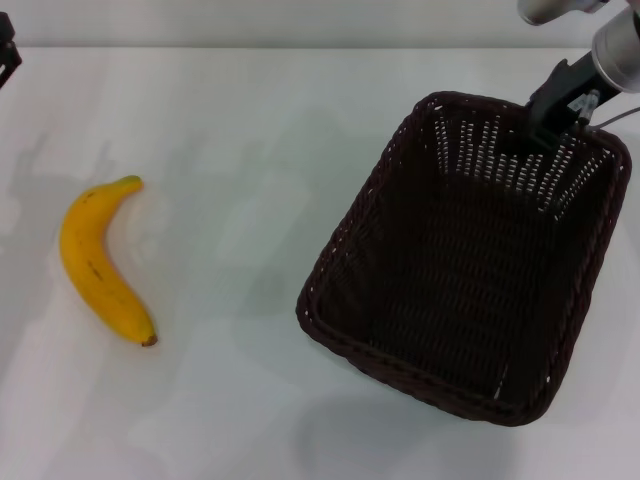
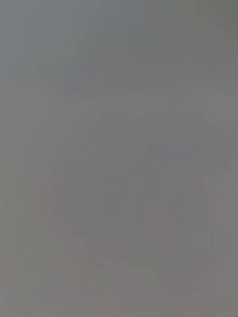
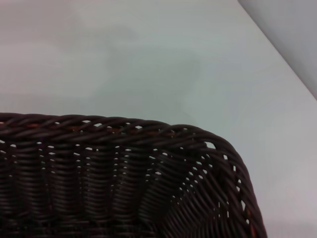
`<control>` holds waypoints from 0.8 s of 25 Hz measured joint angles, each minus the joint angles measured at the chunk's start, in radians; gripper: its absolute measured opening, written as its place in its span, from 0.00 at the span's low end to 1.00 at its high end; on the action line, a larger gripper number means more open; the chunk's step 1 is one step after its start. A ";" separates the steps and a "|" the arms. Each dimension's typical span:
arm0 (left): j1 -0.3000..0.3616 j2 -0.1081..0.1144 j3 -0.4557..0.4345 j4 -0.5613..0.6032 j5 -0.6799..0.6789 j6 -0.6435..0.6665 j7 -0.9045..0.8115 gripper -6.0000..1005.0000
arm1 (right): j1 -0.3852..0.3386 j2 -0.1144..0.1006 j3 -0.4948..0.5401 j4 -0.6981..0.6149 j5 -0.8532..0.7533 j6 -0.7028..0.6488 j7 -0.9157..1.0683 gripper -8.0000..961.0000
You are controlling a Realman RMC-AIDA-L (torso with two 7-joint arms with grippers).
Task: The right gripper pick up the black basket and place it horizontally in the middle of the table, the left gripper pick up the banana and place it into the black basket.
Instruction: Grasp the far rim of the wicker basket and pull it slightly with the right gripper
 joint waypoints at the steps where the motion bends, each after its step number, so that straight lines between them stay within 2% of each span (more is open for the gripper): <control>1: 0.000 0.000 0.000 0.000 0.000 0.000 0.000 0.88 | -0.005 0.008 -0.001 -0.015 -0.016 -0.005 0.021 0.34; 5: -0.004 0.000 0.001 0.001 0.000 0.000 0.000 0.88 | -0.014 0.023 -0.002 -0.063 -0.055 -0.052 0.141 0.33; 11: -0.008 0.001 -0.004 0.001 0.001 0.000 0.000 0.88 | -0.031 0.023 -0.005 -0.125 -0.071 -0.122 0.322 0.32; 20: -0.011 0.003 -0.005 0.000 0.003 0.000 0.000 0.88 | -0.039 0.020 -0.018 -0.264 -0.200 -0.222 0.546 0.29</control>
